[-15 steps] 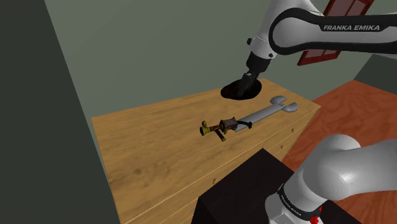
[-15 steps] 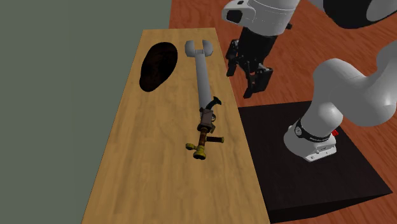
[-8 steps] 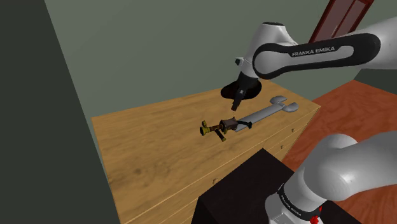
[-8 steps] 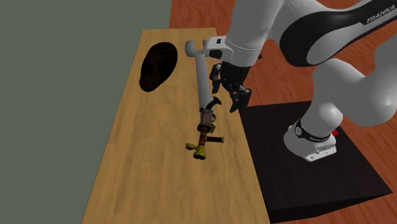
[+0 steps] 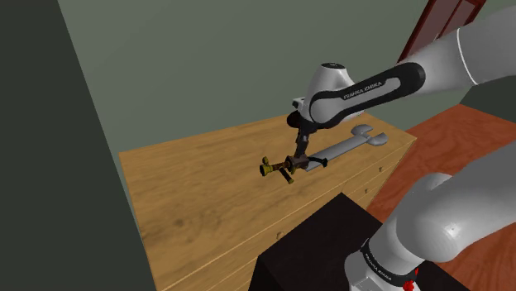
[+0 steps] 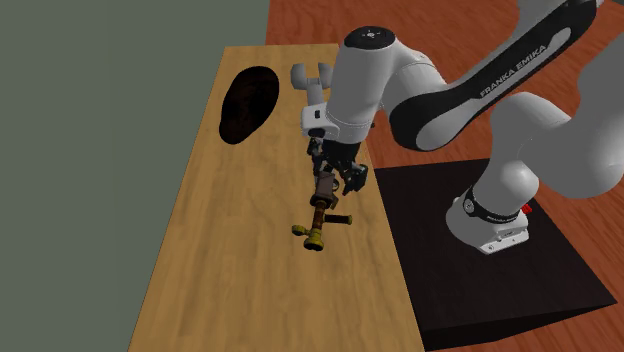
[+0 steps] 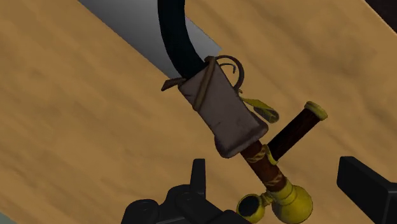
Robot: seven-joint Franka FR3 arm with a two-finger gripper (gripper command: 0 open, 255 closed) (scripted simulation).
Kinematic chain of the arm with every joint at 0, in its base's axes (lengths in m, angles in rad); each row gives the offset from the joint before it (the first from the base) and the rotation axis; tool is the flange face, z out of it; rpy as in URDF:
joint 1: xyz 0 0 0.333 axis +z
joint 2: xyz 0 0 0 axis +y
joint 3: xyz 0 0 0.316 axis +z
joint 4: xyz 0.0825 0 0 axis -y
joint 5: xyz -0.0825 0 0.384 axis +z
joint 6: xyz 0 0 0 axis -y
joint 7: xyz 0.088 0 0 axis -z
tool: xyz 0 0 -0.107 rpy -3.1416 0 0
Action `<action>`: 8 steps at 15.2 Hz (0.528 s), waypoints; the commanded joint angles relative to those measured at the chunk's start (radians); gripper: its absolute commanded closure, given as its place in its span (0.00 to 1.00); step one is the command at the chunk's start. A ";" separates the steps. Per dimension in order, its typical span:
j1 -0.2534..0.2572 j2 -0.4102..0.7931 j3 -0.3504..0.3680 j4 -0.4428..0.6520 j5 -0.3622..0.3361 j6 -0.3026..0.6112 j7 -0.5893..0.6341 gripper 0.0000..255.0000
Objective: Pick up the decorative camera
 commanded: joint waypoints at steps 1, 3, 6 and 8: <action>0.010 0.085 -0.026 -0.001 0.000 0.085 -0.070 0.00; 0.013 0.112 -0.030 -0.004 0.003 0.114 -0.082 0.00; 0.015 0.151 -0.035 -0.015 0.009 0.165 -0.086 0.00; 0.018 0.179 -0.037 -0.022 0.015 0.199 -0.090 0.00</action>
